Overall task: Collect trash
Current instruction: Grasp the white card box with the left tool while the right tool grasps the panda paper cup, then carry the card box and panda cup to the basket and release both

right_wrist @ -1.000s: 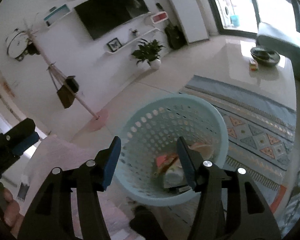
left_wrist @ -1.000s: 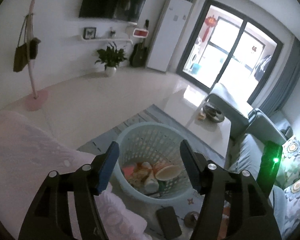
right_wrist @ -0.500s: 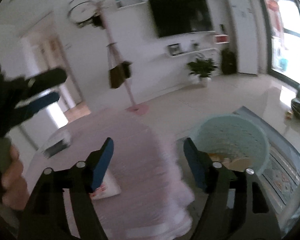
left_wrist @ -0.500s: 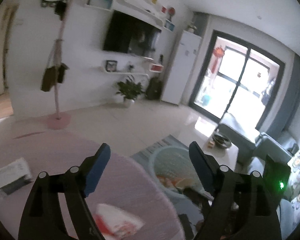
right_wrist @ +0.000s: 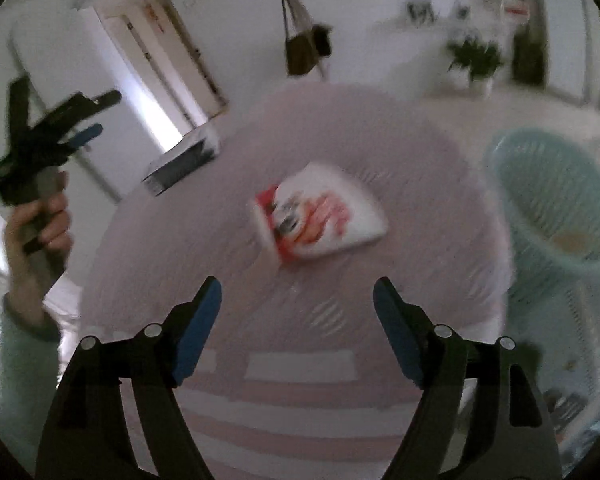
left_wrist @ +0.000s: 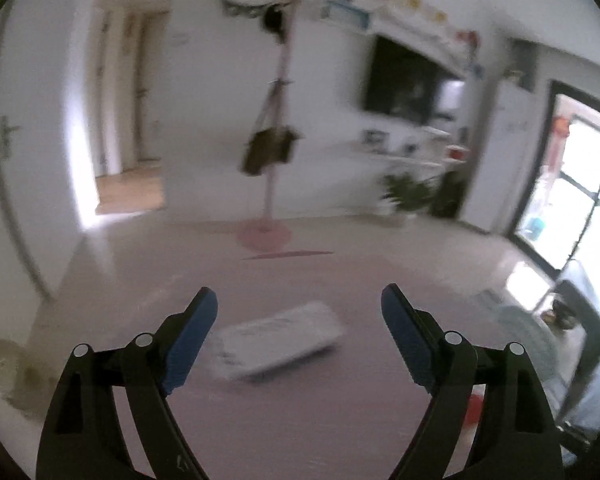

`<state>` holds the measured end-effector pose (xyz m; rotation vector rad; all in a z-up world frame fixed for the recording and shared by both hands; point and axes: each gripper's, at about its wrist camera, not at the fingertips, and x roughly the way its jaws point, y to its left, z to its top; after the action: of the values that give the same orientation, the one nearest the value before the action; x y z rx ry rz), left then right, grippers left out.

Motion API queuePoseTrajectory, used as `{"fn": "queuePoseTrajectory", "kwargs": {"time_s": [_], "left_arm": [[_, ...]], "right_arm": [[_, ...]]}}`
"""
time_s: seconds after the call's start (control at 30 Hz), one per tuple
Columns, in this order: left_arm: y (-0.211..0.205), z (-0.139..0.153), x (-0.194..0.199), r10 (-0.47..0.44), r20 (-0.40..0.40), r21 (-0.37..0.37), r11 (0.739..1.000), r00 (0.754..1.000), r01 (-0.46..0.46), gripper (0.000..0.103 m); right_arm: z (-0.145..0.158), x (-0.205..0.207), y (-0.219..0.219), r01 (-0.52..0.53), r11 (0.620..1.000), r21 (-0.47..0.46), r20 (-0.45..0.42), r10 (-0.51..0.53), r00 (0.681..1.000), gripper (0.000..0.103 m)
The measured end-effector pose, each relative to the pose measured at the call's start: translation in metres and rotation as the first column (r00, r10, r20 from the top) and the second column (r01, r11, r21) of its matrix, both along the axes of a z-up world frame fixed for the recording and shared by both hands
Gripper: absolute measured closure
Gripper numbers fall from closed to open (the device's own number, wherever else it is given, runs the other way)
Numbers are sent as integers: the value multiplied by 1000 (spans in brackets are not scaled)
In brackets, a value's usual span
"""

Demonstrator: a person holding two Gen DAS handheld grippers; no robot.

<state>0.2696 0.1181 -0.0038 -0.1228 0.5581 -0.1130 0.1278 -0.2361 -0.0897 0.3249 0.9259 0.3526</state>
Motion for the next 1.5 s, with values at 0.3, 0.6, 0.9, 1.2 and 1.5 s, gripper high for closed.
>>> {"fn": "queuePoseTrajectory", "kwargs": {"time_s": [0.3, 0.6, 0.9, 1.2, 1.5], "left_arm": [[40, -49, 83, -3, -196, -115, 993, 981, -19, 22], [27, -81, 98, -204, -329, -196, 970, 922, 145, 22], [1, -100, 49, -311, -411, -143, 950, 857, 277, 21], [-21, -104, 40, -91, -392, 86, 987, 915, 135, 49], [-20, -102, 31, -126, -376, -47, 992, 918, 117, 50]], "right_arm": [[-14, 24, 16, 42, 999, -10, -66, -43, 997, 24], [-13, 65, 11, 36, 999, -2, -83, -36, 996, 22], [-8, 98, 9, -12, 1000, -7, -74, 12, 997, 22], [-9, 100, 17, -1, 1000, -26, -99, -1, 995, 15], [-13, 128, 25, 83, 996, 15, -155, -80, 985, 12]]}}
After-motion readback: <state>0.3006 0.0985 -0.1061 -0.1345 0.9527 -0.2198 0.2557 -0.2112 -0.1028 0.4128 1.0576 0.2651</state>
